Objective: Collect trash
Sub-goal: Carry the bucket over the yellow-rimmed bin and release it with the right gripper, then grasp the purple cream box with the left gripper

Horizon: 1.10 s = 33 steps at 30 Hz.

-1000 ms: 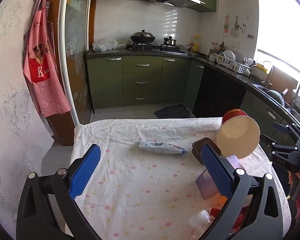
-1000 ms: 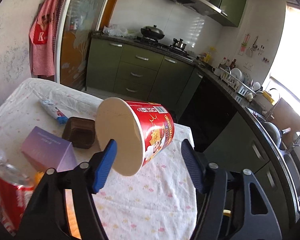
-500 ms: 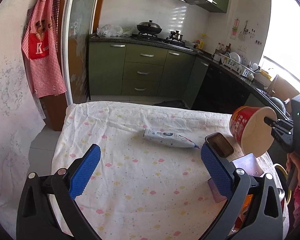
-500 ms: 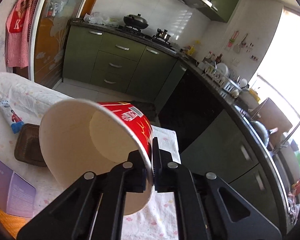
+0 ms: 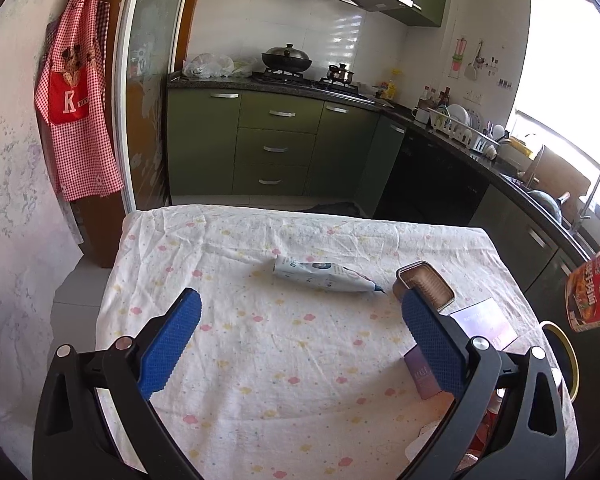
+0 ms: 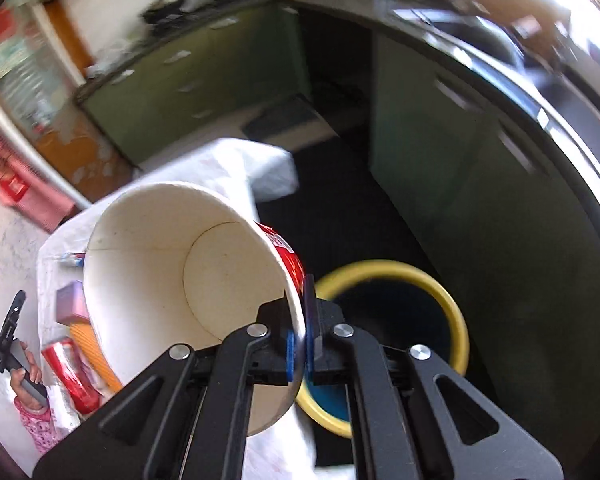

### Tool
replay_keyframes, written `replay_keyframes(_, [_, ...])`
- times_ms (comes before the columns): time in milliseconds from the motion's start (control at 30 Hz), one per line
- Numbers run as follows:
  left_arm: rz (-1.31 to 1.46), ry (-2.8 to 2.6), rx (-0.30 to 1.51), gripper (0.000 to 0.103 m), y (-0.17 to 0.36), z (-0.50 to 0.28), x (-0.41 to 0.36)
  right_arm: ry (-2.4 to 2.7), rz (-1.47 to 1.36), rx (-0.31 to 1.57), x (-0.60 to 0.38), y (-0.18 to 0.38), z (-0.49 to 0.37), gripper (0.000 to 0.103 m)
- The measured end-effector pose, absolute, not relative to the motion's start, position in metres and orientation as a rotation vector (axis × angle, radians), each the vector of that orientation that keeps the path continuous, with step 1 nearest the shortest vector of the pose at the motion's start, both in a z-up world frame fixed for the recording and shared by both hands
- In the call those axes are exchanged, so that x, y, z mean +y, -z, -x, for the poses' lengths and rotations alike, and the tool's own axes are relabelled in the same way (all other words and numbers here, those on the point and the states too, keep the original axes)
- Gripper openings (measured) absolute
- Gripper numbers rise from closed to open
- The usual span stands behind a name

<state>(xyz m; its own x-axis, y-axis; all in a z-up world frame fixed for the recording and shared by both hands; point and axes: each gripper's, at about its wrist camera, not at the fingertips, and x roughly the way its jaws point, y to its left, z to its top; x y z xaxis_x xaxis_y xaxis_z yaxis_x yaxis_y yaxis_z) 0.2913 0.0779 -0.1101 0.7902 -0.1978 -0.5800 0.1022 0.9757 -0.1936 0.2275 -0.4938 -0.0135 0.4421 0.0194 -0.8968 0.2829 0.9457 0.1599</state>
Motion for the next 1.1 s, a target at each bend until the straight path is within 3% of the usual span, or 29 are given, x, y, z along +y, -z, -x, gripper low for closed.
replay_keyframes(367, [0.107, 0.168, 0.630, 0.099, 0.111, -0.288, 0.068, 0.287, -0.451, 1.339, -0.565, 0.130, -0.229, 0.005])
replay_keyframes(433, [0.107, 0.168, 0.634, 0.099, 0.113, -0.289, 0.067, 0.284, -0.470, 1.370, -0.568, 0.148, -0.235, 0.012])
replay_keyframes(467, [0.108, 0.170, 0.638, 0.099, 0.113, -0.289, 0.067, 0.304, -0.481, 1.375, -0.570, 0.154, -0.238, 0.025])
replay_keyframes(500, [0.107, 0.174, 0.643, 0.099, 0.114, -0.290, 0.067, 0.318, -0.473, 1.377, -0.573, 0.156, -0.240, 0.030])
replay_keyframes(1100, [0.012, 0.333, 0.829, 0.099, 0.105, -0.309, 0.048, 0.143, -0.427, 1.268, -0.538, 0.143, -0.231, 0.034])
